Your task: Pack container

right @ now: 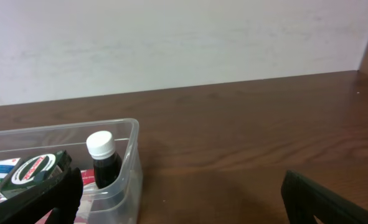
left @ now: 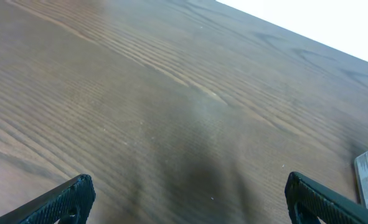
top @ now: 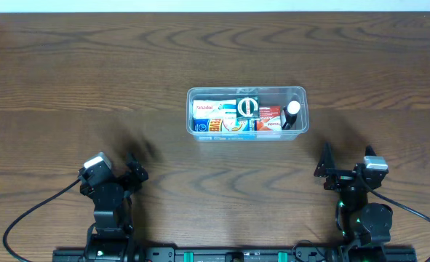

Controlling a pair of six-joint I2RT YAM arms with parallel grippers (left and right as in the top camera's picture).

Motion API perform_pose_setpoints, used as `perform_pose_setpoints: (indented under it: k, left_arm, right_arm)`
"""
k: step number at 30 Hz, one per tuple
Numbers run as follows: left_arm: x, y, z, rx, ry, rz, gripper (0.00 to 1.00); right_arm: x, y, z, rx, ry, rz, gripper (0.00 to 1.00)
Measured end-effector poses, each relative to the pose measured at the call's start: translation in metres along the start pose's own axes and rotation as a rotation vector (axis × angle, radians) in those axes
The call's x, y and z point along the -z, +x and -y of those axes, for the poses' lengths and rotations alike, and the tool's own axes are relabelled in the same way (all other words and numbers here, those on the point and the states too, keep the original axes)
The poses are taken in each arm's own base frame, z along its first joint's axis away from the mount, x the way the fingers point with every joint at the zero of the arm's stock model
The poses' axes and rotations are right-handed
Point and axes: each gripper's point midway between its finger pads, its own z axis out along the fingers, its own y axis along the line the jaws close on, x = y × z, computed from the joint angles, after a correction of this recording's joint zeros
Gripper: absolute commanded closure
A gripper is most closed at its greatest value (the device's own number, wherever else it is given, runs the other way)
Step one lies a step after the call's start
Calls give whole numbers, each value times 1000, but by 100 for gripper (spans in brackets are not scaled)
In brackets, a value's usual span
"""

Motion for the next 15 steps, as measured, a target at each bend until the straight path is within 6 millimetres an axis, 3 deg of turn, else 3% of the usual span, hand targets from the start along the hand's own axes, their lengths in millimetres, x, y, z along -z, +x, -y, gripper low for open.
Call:
perform_pose_setpoints:
  k: [5, 15]
  left_arm:
    - [2, -5, 3, -20, 18, 24, 2]
    - [20, -32, 29, -190, 170, 162, 2]
  right_arm:
    - [0, 0, 0, 0, 0, 0, 1]
    - [0, 0, 0, 0, 0, 0, 1]
